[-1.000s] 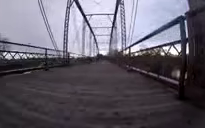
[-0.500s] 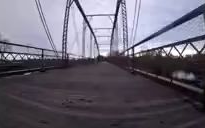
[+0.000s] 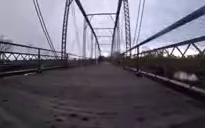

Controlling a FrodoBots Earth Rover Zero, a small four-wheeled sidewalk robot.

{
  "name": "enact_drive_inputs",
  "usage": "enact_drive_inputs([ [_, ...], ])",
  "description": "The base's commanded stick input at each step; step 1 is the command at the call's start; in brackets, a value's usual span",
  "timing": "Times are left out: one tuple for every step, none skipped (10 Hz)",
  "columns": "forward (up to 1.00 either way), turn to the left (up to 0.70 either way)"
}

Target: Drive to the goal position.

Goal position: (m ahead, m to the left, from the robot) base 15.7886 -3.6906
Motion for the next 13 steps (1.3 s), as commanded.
enact_drive_inputs([
  [1.0, 0.0],
  [1.0, 0.0],
  [1.0, 0.0],
  [1.0, 0.0],
  [1.0, 0.0],
  [1.0, 0.0],
  [1.0, 0.0],
  [1.0, 0.0],
  [1.0, 0.0],
  [1.0, 0.0],
  [1.0, 0.0],
  [1.0, 0.0],
  [1.0, 0.0],
])
